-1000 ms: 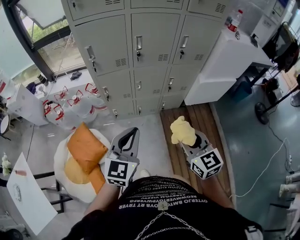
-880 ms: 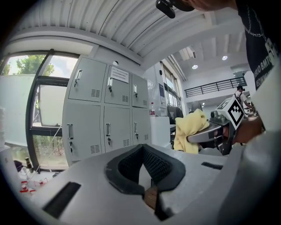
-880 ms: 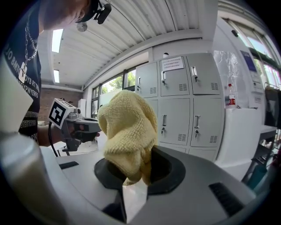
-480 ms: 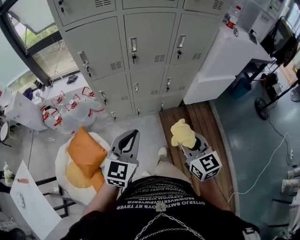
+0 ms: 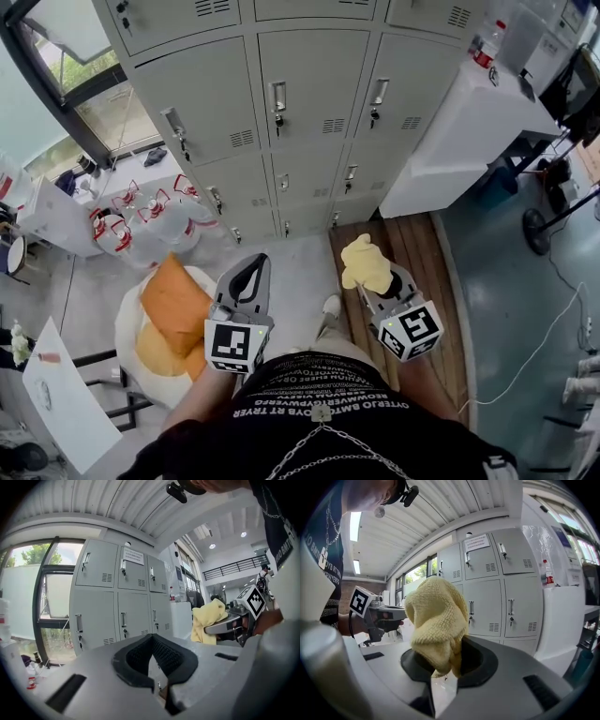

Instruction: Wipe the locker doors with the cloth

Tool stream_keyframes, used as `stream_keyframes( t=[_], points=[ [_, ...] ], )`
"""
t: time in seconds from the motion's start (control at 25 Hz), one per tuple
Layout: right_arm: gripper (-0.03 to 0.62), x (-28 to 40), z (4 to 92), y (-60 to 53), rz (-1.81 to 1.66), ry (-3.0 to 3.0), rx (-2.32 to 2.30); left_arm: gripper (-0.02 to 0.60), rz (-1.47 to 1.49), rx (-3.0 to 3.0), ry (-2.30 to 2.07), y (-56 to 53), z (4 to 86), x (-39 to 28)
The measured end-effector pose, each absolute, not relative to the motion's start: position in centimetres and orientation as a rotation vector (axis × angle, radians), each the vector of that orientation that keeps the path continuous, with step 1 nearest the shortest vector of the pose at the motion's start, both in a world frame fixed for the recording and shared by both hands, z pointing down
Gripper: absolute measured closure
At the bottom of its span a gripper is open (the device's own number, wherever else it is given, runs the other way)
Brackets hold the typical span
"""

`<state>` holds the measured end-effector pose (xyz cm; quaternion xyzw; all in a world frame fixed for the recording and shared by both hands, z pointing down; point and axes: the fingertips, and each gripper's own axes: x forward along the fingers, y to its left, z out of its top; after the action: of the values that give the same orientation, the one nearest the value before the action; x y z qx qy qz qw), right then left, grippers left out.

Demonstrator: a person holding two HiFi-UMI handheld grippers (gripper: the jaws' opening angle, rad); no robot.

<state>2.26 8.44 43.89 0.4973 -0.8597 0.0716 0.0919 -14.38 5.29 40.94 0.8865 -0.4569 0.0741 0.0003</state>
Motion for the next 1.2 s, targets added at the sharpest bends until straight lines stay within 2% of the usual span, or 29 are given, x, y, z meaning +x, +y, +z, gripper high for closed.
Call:
stream_keyframes(
  t=[0.64, 1.2],
  points=[
    [0.516, 6.9, 45.2, 0.3, 0.260, -2.544, 1.428, 0.577, 0.274, 2.790, -1.398, -2.9, 42.3, -8.1],
    [0.516, 8.7, 45.5, -6.8, 0.269, -2.573, 1.357, 0.575, 0.274, 2.758, -1.441, -9.6, 42.0, -5.9]
  ],
)
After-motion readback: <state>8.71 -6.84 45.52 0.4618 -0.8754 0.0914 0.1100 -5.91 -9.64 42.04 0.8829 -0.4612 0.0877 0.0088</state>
